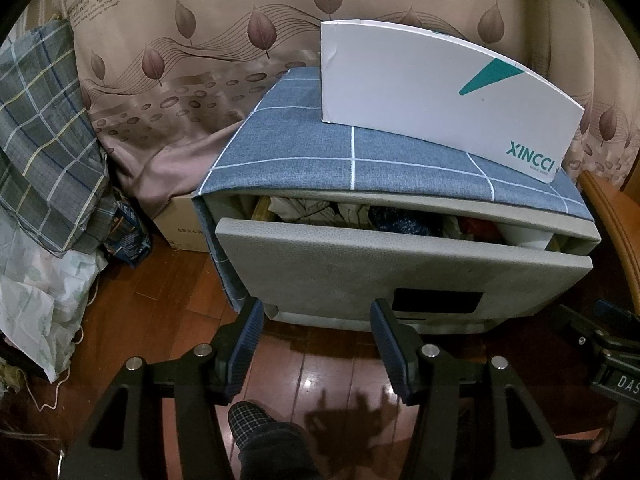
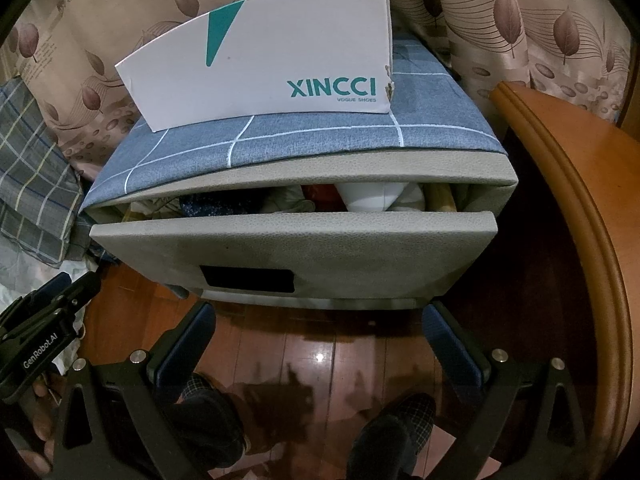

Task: Take underwear out of drawer

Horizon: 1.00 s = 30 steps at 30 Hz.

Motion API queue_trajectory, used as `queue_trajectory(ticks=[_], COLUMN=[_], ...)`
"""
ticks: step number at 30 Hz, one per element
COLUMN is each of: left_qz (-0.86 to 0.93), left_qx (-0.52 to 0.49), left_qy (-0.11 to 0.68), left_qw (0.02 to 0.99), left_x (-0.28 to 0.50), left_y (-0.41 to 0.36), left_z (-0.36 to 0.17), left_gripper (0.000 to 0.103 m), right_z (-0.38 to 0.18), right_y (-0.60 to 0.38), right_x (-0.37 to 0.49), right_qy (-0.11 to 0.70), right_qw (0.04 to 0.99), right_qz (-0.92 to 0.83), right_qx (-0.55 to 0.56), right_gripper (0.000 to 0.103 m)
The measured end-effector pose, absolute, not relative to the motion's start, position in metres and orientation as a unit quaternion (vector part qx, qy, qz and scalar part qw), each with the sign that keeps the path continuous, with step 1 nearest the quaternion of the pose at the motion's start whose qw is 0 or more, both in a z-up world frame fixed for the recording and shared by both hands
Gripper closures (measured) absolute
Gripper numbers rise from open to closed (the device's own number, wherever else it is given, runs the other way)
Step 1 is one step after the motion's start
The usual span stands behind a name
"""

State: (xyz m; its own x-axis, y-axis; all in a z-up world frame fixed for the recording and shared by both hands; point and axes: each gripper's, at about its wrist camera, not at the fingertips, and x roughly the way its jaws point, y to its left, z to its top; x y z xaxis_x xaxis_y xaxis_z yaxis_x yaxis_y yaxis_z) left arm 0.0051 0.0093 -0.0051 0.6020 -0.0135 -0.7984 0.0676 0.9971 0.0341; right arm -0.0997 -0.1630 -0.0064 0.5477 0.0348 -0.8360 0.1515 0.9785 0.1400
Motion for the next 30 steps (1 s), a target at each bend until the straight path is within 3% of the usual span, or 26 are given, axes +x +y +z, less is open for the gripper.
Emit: queue_trajectory(ticks=[14, 30], left_qz=[-0.029, -0.036], left_qx=[0.014, -0.020], left_qy=[0.445, 0.440], left_qw=[0.895, 0.897], left_x=[0.009, 0.009], left_y=[0.011, 0.026], left_z=[-0.003, -0.002], left_gripper=[0.046, 0.046], right_z=[-0.001, -0.017], right_y=[-0.167, -0.163], right_x=[-0.095, -0.033], right_qy=[0.466, 0.473], right_qw=[0.877, 0.877], right_qz=[-0.035, -0.066], right_qx=[0.110, 0.056], right_gripper=[0.001, 0.001])
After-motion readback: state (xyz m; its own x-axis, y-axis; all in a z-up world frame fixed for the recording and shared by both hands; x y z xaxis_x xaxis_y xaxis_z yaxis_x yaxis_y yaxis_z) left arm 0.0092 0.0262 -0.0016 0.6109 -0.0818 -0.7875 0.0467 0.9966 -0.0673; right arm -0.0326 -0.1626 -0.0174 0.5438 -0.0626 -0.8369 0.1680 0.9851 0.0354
